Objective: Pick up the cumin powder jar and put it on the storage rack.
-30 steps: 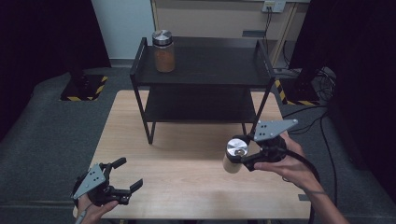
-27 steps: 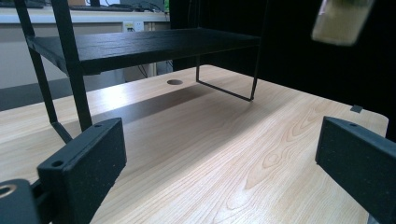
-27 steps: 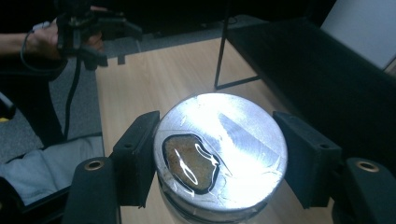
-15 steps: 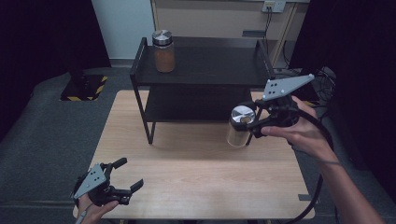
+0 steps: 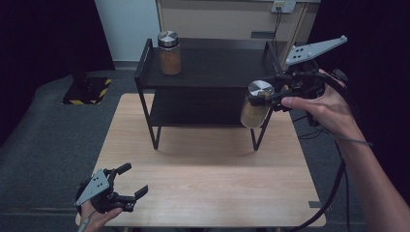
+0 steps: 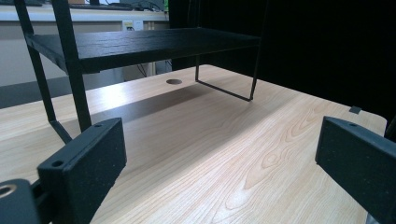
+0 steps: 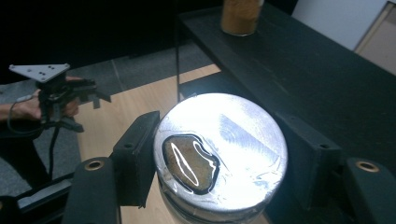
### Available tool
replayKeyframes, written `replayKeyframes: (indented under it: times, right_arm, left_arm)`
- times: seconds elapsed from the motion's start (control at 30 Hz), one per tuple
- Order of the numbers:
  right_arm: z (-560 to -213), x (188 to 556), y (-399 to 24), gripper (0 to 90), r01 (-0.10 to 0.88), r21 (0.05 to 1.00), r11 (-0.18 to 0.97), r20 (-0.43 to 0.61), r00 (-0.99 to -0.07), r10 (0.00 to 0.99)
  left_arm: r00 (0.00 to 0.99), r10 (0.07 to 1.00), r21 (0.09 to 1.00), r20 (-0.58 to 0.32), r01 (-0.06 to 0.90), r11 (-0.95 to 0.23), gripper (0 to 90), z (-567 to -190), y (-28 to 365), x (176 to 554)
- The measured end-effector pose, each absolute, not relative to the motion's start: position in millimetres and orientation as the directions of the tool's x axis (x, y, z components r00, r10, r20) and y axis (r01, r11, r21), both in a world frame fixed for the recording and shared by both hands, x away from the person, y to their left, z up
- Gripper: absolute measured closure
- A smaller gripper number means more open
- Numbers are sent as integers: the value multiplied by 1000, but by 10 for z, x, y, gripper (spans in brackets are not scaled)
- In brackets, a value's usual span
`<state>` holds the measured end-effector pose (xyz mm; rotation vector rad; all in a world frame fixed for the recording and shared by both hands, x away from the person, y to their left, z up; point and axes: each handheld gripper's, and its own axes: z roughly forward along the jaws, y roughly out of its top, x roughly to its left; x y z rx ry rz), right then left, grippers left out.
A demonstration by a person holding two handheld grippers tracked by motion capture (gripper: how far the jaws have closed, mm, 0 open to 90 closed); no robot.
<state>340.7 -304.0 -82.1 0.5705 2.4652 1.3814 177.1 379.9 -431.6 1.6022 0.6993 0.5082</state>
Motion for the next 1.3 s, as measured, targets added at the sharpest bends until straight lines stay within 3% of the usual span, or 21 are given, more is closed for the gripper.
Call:
replayKeyframes:
  times: [0.53,1.3]
  right_arm:
    - [-497,3583,-3055,354,239,869,434,-44,-835,548]
    - [-423,4131,-2615,354,281,868,410,-80,-735,673]
  left_arm:
    - [719,691,987,-67,150,-61,6,-4318,3804,1772]
    - [718,692,987,-74,152,-53,0,-4319,3826,1768]
